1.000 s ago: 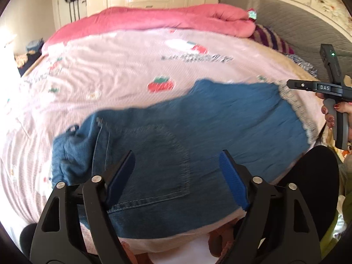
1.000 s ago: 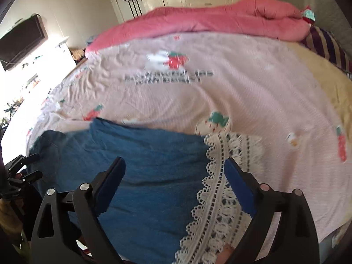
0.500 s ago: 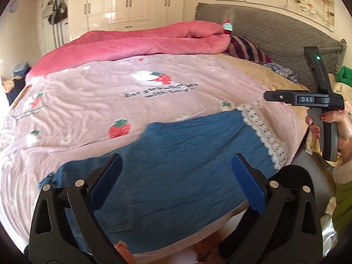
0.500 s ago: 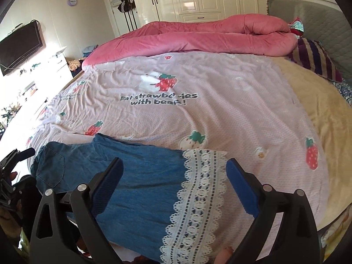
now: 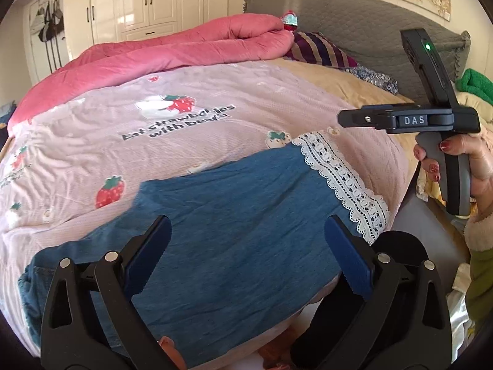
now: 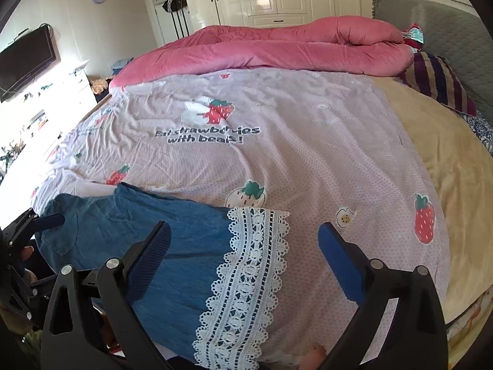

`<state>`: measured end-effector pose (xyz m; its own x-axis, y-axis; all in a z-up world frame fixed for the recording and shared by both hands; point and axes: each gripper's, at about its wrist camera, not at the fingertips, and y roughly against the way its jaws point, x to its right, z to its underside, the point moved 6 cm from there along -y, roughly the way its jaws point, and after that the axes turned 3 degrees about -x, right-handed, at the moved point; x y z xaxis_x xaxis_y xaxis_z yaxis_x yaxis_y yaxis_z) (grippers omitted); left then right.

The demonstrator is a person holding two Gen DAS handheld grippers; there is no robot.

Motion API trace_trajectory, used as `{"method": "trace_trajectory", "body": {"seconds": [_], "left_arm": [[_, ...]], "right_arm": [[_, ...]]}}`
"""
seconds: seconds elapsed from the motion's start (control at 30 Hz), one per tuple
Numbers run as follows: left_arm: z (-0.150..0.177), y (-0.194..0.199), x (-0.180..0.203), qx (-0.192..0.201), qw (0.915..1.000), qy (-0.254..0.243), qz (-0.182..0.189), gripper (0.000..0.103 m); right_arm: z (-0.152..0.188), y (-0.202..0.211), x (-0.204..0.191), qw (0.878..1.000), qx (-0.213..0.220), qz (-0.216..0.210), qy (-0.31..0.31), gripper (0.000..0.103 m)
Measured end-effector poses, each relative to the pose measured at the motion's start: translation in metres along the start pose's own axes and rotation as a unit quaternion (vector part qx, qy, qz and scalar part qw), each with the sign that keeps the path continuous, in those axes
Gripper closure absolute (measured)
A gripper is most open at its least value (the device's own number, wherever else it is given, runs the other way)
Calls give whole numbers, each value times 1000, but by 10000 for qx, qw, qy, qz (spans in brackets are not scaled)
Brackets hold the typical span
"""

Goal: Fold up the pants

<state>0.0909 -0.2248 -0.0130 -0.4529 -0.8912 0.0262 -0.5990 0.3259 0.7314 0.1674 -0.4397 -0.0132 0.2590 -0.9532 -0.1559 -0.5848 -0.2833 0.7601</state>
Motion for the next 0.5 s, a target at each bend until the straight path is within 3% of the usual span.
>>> {"method": "trace_trajectory", "body": {"seconds": [0.5], "left_arm": [[29,-39,62,-366,9950,-850,383,9]], "right_arm": [[11,-66,15,9964,-615,-481,-336,7]]}}
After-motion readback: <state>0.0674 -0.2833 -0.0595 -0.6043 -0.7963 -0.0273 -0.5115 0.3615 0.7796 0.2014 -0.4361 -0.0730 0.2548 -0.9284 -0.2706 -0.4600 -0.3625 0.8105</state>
